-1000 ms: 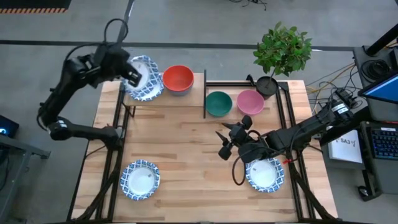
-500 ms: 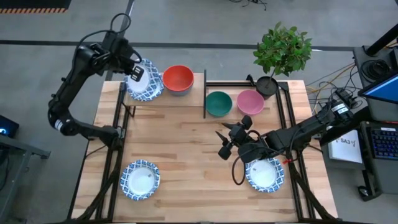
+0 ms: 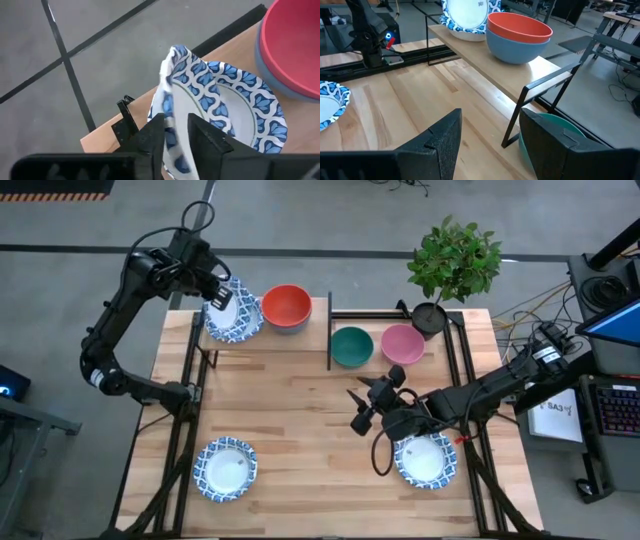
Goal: Place and stack bowls onto a shelf
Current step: Stack the top right white and blue bowl on top of the white and blue bowl
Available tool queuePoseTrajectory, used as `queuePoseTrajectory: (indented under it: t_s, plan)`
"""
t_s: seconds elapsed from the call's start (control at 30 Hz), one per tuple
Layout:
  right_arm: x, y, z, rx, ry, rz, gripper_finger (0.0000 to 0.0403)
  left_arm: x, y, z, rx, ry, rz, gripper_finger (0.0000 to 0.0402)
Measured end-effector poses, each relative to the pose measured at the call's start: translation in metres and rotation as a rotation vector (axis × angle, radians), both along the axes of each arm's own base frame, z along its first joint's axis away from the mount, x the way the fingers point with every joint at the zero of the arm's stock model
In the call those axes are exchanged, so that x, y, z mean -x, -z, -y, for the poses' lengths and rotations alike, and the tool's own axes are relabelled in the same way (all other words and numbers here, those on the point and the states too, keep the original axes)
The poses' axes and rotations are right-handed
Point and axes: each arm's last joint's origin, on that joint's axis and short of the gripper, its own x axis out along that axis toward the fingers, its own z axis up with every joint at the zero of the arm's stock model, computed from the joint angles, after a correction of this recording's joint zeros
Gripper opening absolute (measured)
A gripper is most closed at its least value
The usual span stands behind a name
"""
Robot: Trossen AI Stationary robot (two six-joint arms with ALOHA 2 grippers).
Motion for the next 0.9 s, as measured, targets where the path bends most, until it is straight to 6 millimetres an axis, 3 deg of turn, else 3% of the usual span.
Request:
queuePoseTrajectory:
  t_s: [0.27, 0.37, 0.5, 0.6, 0.73, 0.9]
  plan:
    - [0.000, 0.001, 0.000, 0.000, 0.002, -0.001, 0.0189, 0.008, -0.005, 0.004, -0.101, -0.005, -0.167, 0.0113]
    - [0.000, 0.001, 0.000, 0.001, 0.002, -0.002, 0.0189, 0.009, -0.004, 0.012, -0.033, 0.189, -0.170, 0.0116]
    - [0.000, 0.001, 0.000, 0.008, -0.002, -0.008, 0.0189, 0.001, 0.003, 0.029, 0.163, 0.551, 0.073, 0.0113]
    - [0.000, 0.001, 0.001, 0.010, -0.001, -0.009, 0.0189, 0.001, 0.011, 0.040, 0.241, 0.619, 0.100, 0.0112]
    - [0.000, 0.001, 0.001, 0.010, 0.000, -0.010, 0.0189, -0.001, 0.031, 0.052, 0.301, 0.547, -0.018, 0.0111]
    - [-0.001, 0.002, 0.003, 0.013, 0.006, -0.014, 0.0189, -0.012, 0.060, 0.070, 0.362, 0.615, -0.161, 0.0111]
